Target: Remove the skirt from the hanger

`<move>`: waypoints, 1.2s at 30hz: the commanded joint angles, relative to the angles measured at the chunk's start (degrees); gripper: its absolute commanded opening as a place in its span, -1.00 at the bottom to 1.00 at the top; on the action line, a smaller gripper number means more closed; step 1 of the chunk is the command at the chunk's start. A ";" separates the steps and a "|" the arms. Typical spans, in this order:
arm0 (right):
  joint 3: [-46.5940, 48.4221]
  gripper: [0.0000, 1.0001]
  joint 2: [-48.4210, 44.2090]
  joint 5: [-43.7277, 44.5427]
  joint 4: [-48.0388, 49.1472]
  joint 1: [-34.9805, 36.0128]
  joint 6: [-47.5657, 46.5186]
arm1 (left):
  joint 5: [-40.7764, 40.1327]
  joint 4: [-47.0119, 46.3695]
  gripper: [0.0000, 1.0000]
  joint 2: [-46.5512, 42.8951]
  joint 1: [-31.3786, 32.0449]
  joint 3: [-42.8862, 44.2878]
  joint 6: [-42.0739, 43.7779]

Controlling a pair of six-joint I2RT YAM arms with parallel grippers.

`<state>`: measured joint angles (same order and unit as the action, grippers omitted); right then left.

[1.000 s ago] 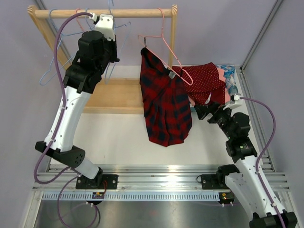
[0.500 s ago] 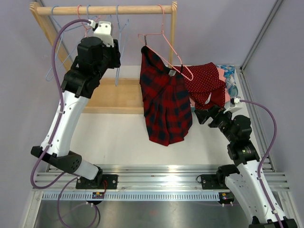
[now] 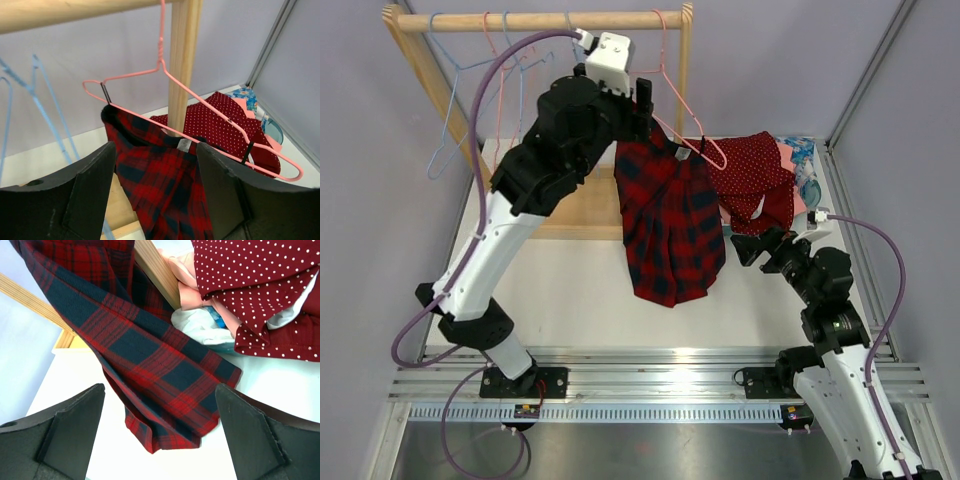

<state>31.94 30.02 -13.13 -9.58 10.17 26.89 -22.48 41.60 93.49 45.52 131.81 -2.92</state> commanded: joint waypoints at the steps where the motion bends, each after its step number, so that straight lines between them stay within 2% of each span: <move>1: 2.77 0.99 -1.63 0.03 -1.84 0.20 -0.62 | -2.57 -3.98 0.39 3.79 1.24 1.69 0.11; 7: 3.83 0.99 -2.07 -1.29 -2.81 0.28 -0.18 | -0.90 -6.36 0.40 10.30 1.33 6.35 -2.53; 14: 3.48 0.99 -2.95 -1.55 -3.51 0.20 -0.35 | 0.24 -12.42 0.42 11.10 1.33 4.34 -5.43; 29: 4.26 0.99 -1.90 -2.96 -2.89 0.20 -0.44 | 1.21 -16.03 0.44 13.20 1.42 1.34 -12.46; 30: 4.44 0.99 -1.81 -3.05 -2.98 0.28 -0.44 | 1.04 -16.38 0.42 13.99 1.42 1.35 -12.90; 35: 5.06 0.99 -1.98 -3.05 -4.39 0.28 -0.53 | 1.56 -16.65 -0.01 17.42 1.42 5.55 -14.83; 36: 5.23 0.99 -2.16 -3.05 -4.65 0.20 -0.53 | 1.56 -16.21 -0.01 17.95 1.42 6.70 -15.18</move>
<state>34.33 28.29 -14.72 -13.72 10.17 26.81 -21.61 28.14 109.30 46.70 134.39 -15.77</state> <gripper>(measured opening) 0.993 0.506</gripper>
